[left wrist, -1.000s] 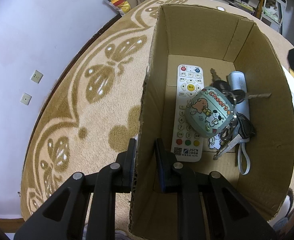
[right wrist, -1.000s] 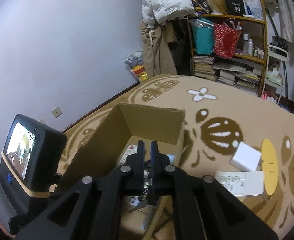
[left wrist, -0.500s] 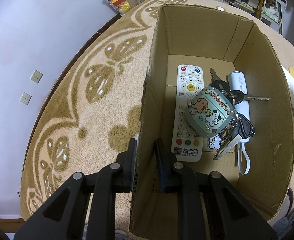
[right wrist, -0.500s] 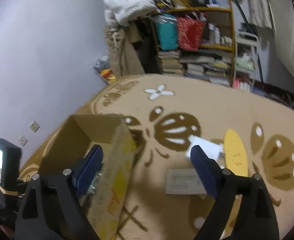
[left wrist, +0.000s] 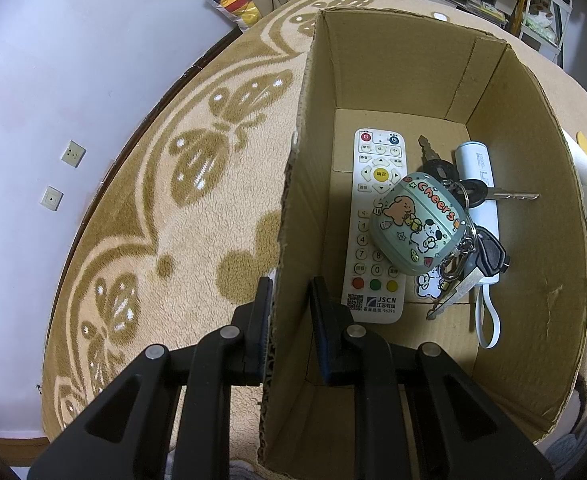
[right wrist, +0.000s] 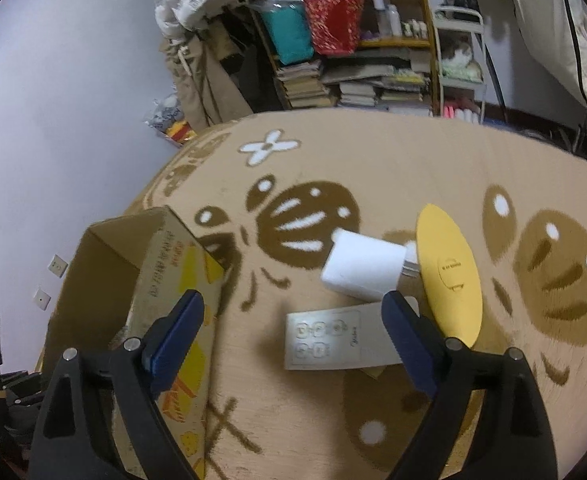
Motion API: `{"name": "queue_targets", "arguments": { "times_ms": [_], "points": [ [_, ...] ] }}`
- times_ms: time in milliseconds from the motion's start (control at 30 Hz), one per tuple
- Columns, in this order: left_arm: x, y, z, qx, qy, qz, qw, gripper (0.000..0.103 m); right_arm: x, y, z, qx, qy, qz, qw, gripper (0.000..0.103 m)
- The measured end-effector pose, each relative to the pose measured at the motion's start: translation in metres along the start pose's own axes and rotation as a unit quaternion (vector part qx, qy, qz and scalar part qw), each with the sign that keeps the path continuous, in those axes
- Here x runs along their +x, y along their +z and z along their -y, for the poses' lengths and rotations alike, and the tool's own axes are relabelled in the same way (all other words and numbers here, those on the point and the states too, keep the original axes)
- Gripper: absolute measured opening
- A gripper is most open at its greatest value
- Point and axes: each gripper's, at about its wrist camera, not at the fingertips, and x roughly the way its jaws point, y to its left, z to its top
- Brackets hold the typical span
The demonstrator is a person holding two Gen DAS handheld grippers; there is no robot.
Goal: Organize rigid objects
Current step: 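Move the right tool back toward the white Midea panel and plug, then grasp the white Midea panel remote with the right tool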
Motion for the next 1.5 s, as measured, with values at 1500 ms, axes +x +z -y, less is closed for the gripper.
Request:
{"name": "queue_targets", "arguments": {
  "times_ms": [1500],
  "points": [
    [0.002,-0.003,0.001,0.005,0.004,-0.002,1.0000,0.019,0.042,-0.025,0.033,0.113,0.008,-0.161,0.980,0.095]
  ]
}}
